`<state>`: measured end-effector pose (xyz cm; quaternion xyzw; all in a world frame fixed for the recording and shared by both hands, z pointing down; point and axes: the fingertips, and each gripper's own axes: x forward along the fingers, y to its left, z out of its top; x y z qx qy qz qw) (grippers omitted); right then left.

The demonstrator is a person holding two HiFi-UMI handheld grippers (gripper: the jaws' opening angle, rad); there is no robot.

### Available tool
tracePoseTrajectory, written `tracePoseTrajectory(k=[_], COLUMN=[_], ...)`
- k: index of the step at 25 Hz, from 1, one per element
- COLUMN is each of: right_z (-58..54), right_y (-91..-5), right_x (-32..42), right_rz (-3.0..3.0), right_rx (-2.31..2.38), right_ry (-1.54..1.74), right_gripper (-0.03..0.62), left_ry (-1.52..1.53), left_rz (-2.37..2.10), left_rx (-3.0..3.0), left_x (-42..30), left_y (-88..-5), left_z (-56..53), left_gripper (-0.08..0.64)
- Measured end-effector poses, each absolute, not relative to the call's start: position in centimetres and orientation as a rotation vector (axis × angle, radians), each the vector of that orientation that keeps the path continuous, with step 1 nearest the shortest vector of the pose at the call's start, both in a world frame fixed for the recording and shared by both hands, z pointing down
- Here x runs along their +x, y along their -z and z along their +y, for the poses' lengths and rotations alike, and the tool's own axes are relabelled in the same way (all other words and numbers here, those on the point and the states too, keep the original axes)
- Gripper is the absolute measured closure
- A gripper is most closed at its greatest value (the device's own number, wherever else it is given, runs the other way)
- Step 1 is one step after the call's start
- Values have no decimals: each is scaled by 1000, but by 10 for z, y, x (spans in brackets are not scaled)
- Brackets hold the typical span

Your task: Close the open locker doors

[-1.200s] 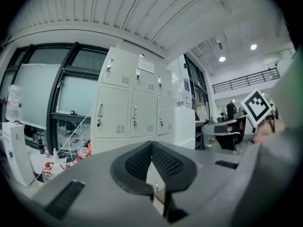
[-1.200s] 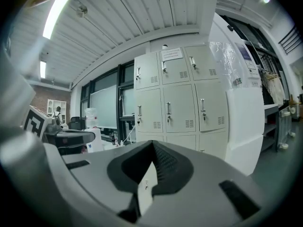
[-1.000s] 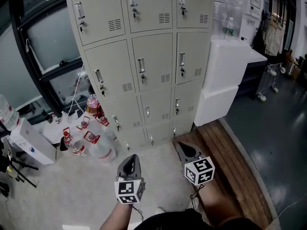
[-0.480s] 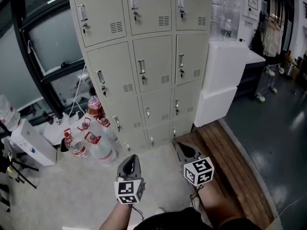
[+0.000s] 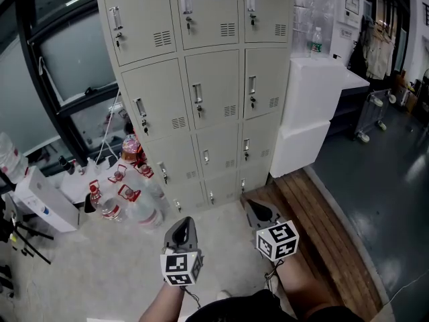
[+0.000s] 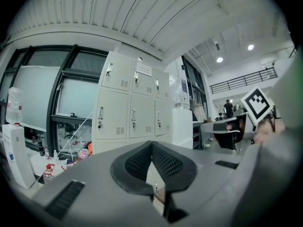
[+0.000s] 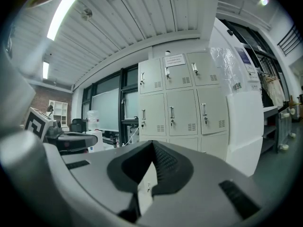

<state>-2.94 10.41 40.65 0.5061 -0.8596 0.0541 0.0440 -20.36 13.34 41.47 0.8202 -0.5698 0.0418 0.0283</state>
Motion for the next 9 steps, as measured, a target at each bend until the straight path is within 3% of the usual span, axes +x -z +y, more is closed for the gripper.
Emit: tracePoseTrajectory(k=[9], right_z=[106], right_y=[-405], right_x=[-32], right_rz=[-2635], right_rx=[1536], right_ry=[-159], right_gripper=[592], left_ry=[-125], left_rz=[-1764], left_rx=[2535], left_x=[-204], left_y=[-412], left_z=[135], left_gripper=[555])
